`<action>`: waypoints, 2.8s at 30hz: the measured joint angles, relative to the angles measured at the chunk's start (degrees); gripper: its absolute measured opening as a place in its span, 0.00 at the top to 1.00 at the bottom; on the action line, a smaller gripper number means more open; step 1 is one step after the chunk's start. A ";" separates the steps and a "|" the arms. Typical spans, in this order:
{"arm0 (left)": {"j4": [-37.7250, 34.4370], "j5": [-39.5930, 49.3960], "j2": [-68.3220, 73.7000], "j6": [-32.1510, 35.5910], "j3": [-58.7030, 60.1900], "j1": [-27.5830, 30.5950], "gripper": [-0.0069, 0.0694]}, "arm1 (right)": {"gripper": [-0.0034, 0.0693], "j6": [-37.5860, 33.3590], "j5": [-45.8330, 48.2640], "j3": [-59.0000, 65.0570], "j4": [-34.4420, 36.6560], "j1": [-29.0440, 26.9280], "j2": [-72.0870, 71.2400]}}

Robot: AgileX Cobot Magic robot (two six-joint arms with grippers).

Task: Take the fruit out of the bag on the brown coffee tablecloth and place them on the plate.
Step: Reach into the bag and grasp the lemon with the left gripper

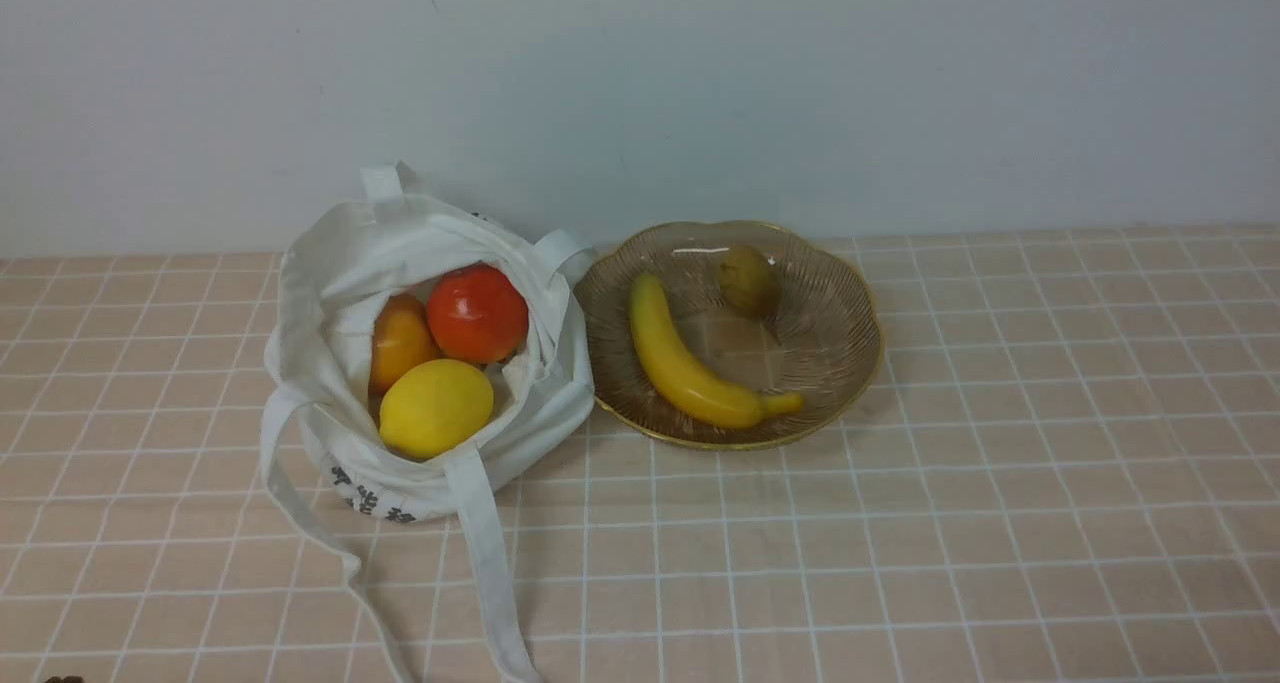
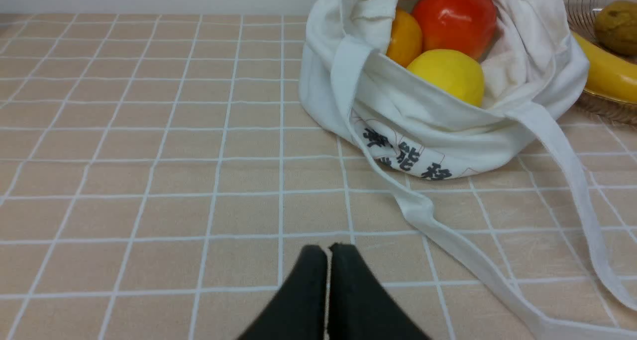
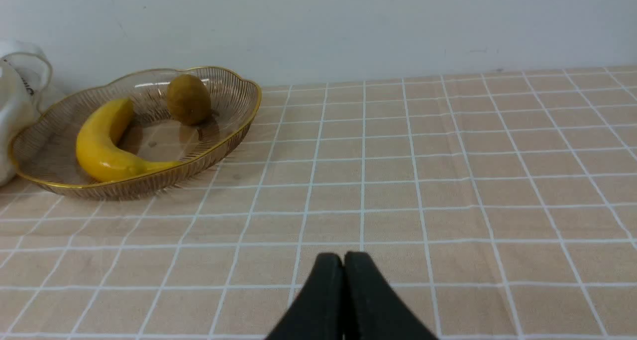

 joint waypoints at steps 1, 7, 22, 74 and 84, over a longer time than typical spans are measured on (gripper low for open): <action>0.00 0.00 0.00 0.00 0.00 0.00 0.92 | 0.97 0.00 0.00 0.00 0.00 0.00 0.00; 0.00 0.00 0.00 0.00 0.00 0.00 0.92 | 0.97 0.00 0.00 0.00 0.00 0.00 0.00; 0.00 0.00 0.00 0.00 0.00 0.00 0.92 | 0.97 0.00 0.00 0.00 -0.06 0.00 0.00; -45.33 -0.29 0.00 -24.58 0.04 0.00 0.92 | 0.97 0.00 0.00 0.00 -0.01 0.00 0.00; -43.55 15.18 8.22 -6.86 -19.96 -0.06 0.92 | 0.97 0.00 0.00 0.00 -0.01 0.00 0.00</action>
